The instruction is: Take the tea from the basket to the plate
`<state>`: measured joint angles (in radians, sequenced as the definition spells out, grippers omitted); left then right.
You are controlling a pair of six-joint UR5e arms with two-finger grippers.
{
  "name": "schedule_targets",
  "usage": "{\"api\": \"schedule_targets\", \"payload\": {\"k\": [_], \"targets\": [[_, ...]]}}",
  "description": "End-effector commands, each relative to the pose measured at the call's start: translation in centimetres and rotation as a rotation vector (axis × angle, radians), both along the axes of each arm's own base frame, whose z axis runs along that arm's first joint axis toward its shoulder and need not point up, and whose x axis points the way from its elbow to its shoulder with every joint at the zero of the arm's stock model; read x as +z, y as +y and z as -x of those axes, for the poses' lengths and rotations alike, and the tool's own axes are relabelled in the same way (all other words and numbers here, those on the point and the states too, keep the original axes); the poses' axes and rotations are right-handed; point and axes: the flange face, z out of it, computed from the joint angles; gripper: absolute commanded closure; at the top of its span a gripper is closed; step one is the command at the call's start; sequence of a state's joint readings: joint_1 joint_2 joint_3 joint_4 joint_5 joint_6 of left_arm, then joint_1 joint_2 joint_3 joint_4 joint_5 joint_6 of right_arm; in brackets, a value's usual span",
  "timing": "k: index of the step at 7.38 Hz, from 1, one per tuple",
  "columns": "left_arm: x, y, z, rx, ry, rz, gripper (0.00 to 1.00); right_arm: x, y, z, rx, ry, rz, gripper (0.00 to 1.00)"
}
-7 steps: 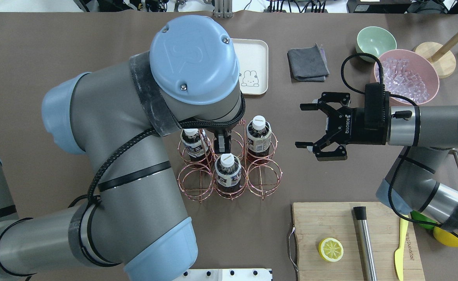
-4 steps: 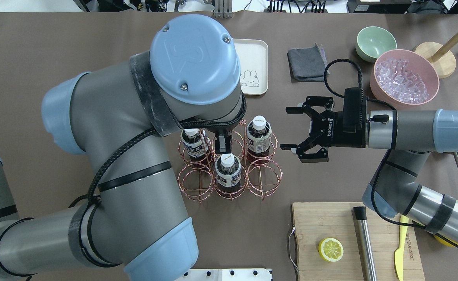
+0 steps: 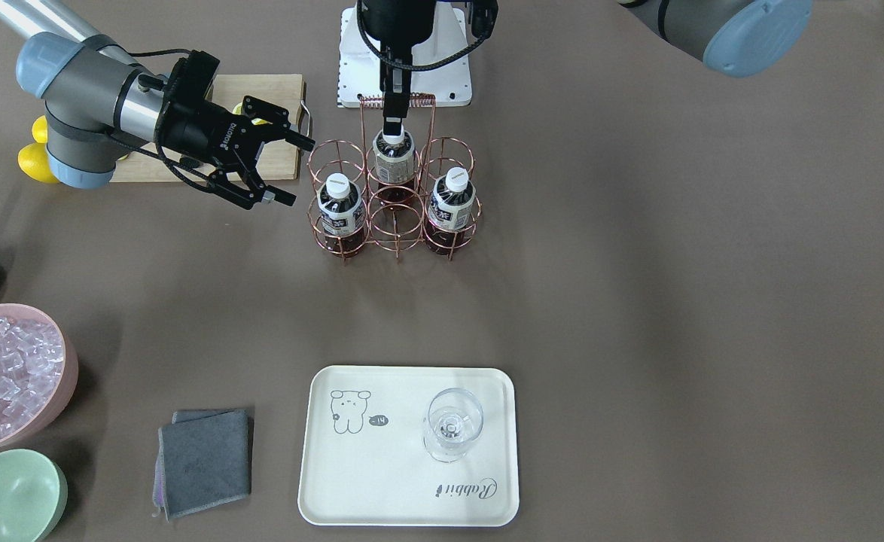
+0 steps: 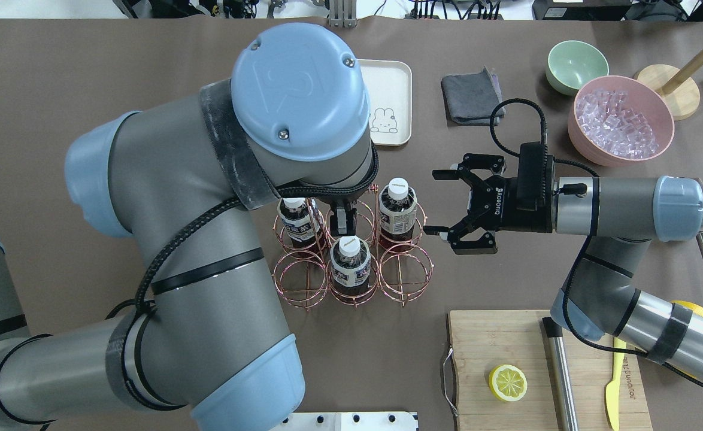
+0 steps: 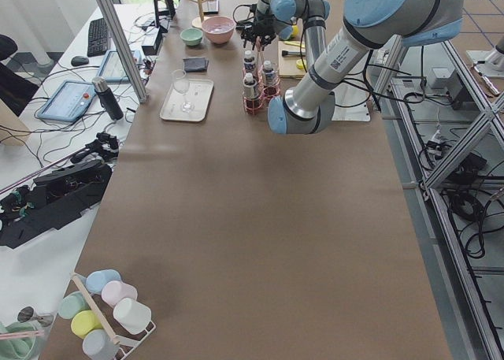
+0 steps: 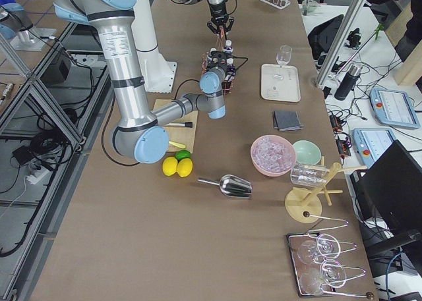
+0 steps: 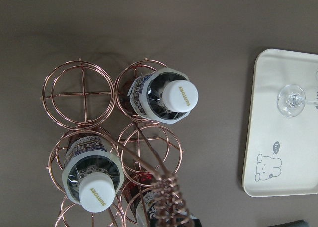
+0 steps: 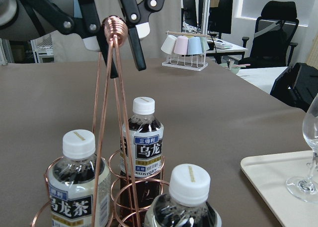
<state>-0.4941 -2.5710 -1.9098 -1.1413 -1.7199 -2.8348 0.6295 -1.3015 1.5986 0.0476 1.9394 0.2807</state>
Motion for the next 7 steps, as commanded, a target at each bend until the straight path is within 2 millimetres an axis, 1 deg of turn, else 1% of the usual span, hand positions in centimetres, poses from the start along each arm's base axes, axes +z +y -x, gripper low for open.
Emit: {"api": "schedule_targets", "payload": {"k": [1,2,3,4,5,6,7], "targets": [[0.0,0.0,0.0,-0.001,0.0,0.001,1.0,-1.1,-1.2,1.8,-0.001,-0.007,-0.003,0.0],[0.0,0.0,0.0,-0.001,-0.001,0.002,1.0,-1.9,-1.7,2.4,0.002,-0.014,-0.007,0.0],[0.0,0.0,0.0,-0.001,-0.001,0.002,1.0,-2.5,-2.1,2.0,0.0,-0.03,0.017,0.0],[0.0,0.0,0.0,-0.002,-0.001,0.003,1.0,-3.3,-2.3,2.2,-0.004,-0.045,0.025,0.0],[0.0,0.0,0.0,-0.004,0.0,0.005,1.0,-3.2,-2.5,2.2,-0.001,-0.042,0.028,0.0],[0.1,0.0,0.0,-0.004,-0.001,0.006,1.0,-3.8,-2.9,2.6,0.001,-0.049,0.025,0.0],[0.0,0.0,0.0,-0.004,0.0,0.005,1.0,-3.6,-3.2,3.0,0.009,-0.045,0.032,0.03]]}}
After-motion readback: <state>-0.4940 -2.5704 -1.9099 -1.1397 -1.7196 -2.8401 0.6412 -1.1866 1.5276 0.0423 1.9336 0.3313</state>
